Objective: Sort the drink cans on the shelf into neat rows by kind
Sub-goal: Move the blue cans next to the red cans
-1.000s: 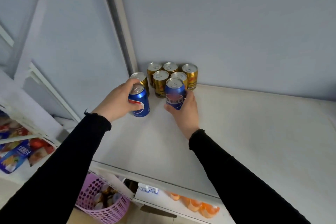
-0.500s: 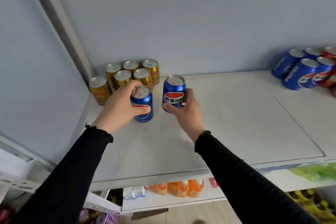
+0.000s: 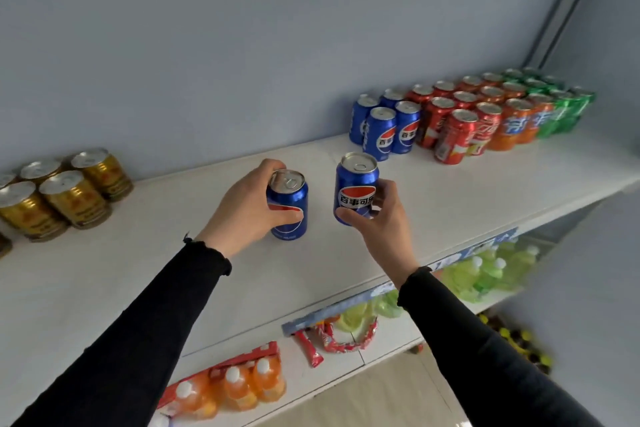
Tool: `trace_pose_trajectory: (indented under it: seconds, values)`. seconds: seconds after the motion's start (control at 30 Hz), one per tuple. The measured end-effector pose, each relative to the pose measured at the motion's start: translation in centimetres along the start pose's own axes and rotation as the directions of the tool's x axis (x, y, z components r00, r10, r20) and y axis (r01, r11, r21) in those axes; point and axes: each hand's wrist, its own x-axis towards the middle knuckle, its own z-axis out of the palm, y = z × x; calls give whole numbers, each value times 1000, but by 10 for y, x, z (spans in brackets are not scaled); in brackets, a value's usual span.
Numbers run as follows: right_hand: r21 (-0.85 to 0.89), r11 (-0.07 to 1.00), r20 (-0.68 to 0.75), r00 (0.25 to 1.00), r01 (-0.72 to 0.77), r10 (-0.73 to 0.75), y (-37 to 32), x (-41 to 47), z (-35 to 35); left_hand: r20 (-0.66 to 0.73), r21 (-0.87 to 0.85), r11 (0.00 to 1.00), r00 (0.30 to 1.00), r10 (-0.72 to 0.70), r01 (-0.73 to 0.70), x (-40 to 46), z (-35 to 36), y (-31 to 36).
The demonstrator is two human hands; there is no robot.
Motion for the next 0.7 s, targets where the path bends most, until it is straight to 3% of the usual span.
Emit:
trace_pose_trajectory:
  seconds: [0.33, 0.7]
  values:
    - [-98, 995, 53, 998, -13, 19, 58, 89, -148, -20, -15, 999, 999, -42, 42, 71, 120, 127]
    - [-70, 996, 109, 992, -48, 56, 70, 164, -145, -124, 77, 996, 992, -29, 38, 147, 164, 138]
